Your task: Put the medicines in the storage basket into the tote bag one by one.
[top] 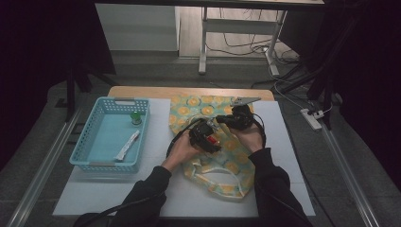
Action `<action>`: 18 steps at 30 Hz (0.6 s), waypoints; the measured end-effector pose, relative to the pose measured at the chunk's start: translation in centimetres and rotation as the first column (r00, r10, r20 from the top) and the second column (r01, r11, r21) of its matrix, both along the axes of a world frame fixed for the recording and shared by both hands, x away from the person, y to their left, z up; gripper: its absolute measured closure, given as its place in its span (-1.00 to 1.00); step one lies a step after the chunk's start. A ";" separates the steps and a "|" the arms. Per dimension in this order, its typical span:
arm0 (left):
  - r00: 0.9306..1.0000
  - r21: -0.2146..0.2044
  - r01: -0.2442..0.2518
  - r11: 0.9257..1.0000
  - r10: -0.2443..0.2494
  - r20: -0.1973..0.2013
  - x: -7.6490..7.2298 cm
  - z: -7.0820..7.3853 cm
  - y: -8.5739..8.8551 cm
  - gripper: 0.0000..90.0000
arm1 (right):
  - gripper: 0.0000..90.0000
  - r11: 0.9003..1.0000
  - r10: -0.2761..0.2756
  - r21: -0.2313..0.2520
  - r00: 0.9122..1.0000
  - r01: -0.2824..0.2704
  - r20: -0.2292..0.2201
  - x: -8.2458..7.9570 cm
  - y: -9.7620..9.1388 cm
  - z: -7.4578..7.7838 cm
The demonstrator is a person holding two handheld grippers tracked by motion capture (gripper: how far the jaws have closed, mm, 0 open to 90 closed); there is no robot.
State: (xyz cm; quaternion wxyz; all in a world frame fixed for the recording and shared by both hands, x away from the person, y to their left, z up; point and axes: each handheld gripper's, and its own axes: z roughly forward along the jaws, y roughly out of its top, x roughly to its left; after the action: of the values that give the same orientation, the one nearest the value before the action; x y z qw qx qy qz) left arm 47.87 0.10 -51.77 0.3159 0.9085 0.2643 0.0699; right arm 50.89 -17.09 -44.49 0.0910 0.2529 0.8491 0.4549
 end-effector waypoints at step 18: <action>1.000 -0.059 -0.026 0.998 0.025 -0.007 -0.1 0.5 0.2 -0.82 | 1.00 1.000 0.005 0.004 1.000 -0.005 0.005 -0.1 0.1 0.0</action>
State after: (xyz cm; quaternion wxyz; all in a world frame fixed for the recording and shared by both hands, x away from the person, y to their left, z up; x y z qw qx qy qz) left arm 47.74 0.29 -51.30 0.3408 0.8956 0.2789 0.0631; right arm 50.81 -17.00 -44.45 0.0913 0.2498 0.8486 0.4574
